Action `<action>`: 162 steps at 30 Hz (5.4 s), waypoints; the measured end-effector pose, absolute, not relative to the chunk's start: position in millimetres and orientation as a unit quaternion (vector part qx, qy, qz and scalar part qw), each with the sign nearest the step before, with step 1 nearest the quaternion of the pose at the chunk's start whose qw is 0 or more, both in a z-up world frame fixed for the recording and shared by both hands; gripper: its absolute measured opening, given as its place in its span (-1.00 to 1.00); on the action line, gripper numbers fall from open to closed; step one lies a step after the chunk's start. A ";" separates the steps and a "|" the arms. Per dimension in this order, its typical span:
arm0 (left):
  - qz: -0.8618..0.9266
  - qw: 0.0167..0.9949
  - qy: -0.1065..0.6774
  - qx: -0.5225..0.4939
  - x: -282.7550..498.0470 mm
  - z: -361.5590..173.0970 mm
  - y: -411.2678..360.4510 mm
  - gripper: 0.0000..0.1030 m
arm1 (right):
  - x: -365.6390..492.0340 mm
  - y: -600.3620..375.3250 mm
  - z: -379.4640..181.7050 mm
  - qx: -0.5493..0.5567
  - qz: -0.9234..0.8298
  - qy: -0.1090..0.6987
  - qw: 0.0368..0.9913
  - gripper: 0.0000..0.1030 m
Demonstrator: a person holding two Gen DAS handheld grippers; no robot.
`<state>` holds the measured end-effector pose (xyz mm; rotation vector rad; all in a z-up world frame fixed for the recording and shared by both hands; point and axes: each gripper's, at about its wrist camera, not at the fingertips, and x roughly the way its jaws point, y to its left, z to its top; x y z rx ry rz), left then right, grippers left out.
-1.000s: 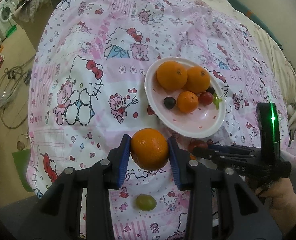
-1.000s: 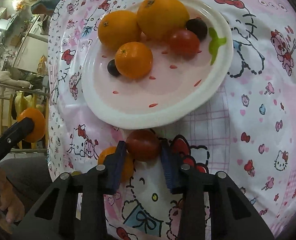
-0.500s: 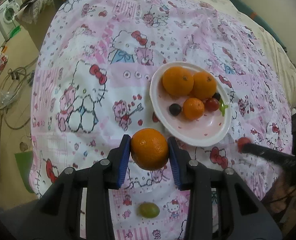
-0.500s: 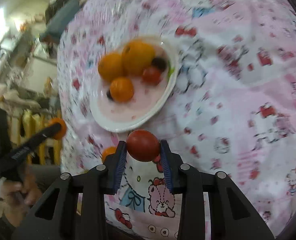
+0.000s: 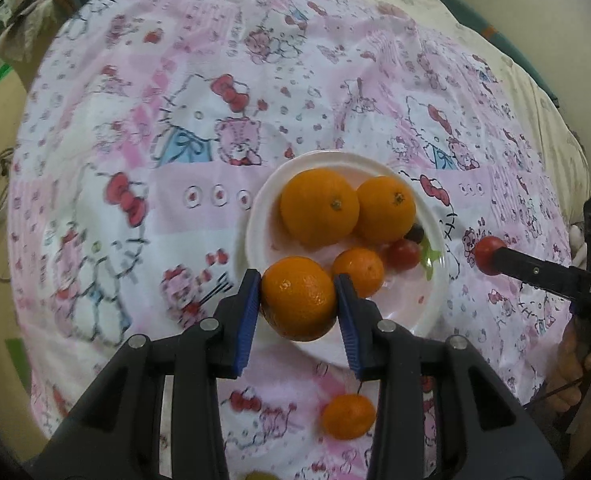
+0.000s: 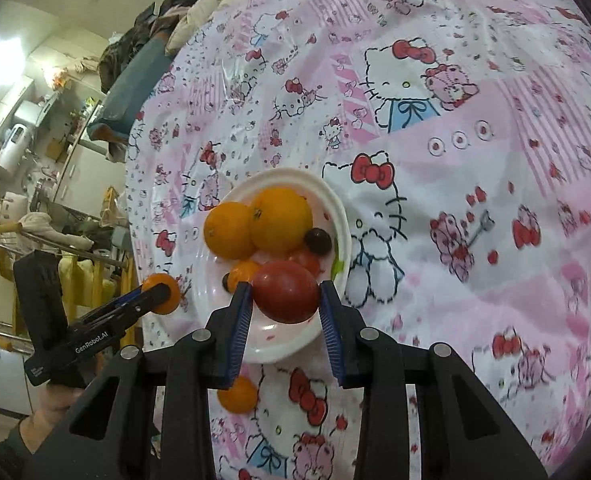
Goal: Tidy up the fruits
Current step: 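Lower the tangerine and tomato onto the plate and open both tools, then withdraw both open tools from the plate, then grasp the small green fruit with the left tool while the right tool grasps a tangerine, then carry the green fruit and the tangerine over the plate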
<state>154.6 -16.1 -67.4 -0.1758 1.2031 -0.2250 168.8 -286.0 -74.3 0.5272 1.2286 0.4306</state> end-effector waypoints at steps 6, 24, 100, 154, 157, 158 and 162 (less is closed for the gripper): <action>-0.112 0.810 0.571 -0.072 172.2 -83.7 -23.7 -0.35 | 184.3 -273.8 -97.0 0.233 0.202 0.591 0.745 -0.31; -0.112 0.803 0.580 -0.073 174.6 -93.4 -28.4 -0.32 | 179.6 -254.1 -117.2 0.226 0.207 0.622 0.721 -0.26; 0.008 0.822 0.563 -0.084 75.7 -40.0 39.0 0.76 | 88.6 -151.1 -133.8 0.096 0.260 0.672 0.687 0.28; -0.083 0.717 0.692 0.011 26.9 -105.5 -19.8 -0.47 | 95.1 -249.4 -59.6 0.209 0.219 0.565 0.768 -0.12; -0.090 0.734 0.673 -0.003 34.6 -82.3 -18.8 -0.47 | 96.1 -253.5 -57.0 0.218 0.218 0.560 0.769 -0.12; -0.091 0.739 0.668 -0.005 37.6 -75.8 -16.1 -0.47 | 96.7 -255.7 -55.2 0.220 0.217 0.558 0.770 -0.12; -0.096 0.761 0.641 -0.012 64.4 -48.0 -18.8 -0.47 | 102.5 -265.0 -48.9 0.228 0.211 0.547 0.778 -0.12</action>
